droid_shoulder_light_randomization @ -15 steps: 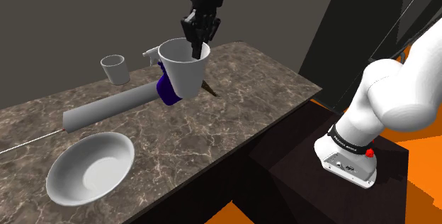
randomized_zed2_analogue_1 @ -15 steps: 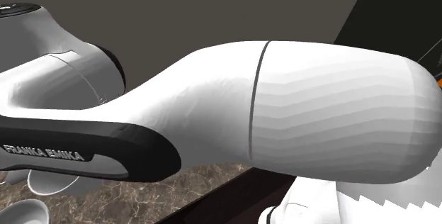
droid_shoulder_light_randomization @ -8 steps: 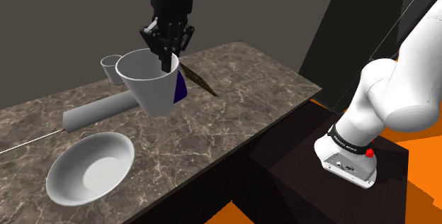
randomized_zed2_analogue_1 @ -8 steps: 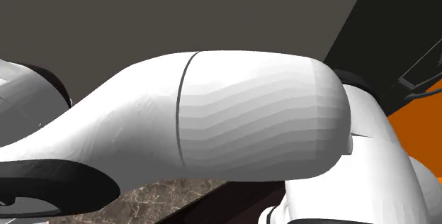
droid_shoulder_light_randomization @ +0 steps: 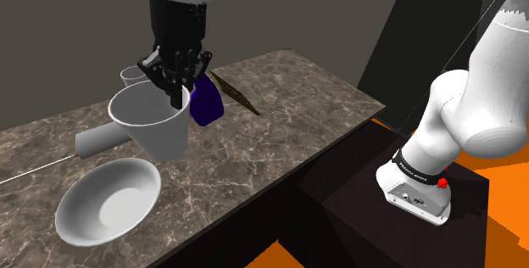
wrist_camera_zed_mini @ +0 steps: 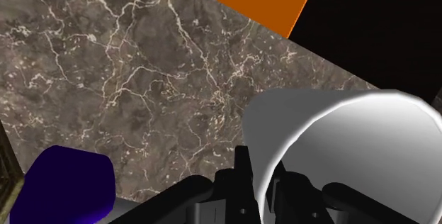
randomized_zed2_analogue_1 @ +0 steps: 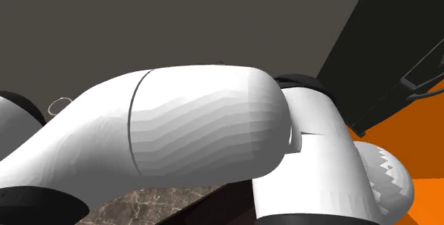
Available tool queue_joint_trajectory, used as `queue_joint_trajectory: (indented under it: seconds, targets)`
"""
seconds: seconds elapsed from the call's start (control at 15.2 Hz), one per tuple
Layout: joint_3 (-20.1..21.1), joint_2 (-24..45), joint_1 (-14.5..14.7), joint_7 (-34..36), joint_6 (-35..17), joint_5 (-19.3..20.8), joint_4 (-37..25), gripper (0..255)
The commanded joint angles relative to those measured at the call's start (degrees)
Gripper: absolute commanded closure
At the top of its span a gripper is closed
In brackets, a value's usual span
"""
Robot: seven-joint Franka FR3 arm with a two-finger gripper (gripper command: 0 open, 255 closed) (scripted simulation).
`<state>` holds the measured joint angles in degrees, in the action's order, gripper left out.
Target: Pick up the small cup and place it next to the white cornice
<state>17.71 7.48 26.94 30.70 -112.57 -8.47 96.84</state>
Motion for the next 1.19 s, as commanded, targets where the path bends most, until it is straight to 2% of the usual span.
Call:
queue_joint_trajectory:
  seconds: [0.0,1.12]
  targets:
    - [0.01,-0.06,0.00,-0.24,-1.59,-0.12,1.61,255]
    - [0.05,2.76,0.28,-1.81,-13.87,-0.18,11.26,255]
